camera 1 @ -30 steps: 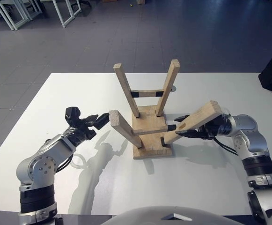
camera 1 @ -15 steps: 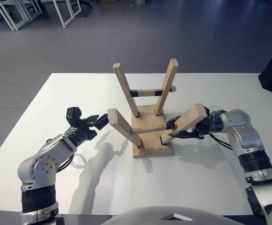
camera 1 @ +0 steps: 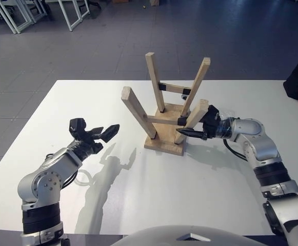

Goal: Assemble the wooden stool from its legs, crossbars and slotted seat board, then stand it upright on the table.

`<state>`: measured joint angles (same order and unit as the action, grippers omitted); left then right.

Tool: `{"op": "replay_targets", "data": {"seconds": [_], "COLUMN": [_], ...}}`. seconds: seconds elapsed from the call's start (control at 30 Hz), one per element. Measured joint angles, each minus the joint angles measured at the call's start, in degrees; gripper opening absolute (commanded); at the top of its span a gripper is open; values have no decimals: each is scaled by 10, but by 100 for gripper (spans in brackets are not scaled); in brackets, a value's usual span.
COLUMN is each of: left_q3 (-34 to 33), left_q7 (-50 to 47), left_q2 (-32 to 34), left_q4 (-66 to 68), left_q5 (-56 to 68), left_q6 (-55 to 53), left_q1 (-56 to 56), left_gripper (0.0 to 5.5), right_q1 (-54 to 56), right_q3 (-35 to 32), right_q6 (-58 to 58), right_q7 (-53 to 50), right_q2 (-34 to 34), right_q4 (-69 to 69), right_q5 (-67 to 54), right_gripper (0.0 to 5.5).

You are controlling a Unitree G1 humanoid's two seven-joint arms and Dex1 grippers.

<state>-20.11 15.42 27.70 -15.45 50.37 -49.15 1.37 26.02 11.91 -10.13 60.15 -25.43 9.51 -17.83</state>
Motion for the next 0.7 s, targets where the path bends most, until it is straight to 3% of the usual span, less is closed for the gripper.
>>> {"op": "replay_targets", "data": {"seconds": [0.17, 0.27, 0.4, 0.53, 0.63, 0.7], "left_q3": [29, 9, 36, 223, 349, 380], "left_q7": [53, 59, -90, -307, -366, -369], "left_q2": [46, 66, 44, -72, -109, -118], "left_q4": [-131, -216, -264, -262, -213, -195], "left_q5": [52, 202, 295, 75, -112, -179], "left_q6": [-68, -82, -39, -29, -4, 5], "left_q1": [61, 31, -104, -215, -263, -281], "left_gripper": [327, 277, 249, 249, 249, 249], "right_q1": [-7, -13, -16, -18, -20, -20], "right_q3": [-1, -2, -5, -7, -8, -8], "right_q6": [-12, -14, -14, -14, -14, -14], "right_q7": [-25, -31, -35, -36, -38, -37], "right_q2": [3, 3, 4, 5, 8, 9], "right_q4": [-12, -18, -21, -24, -22, -21], "right_q5": [1, 1, -1, -4, -4, -4], "right_gripper": [203, 203, 203, 203, 203, 203]}}
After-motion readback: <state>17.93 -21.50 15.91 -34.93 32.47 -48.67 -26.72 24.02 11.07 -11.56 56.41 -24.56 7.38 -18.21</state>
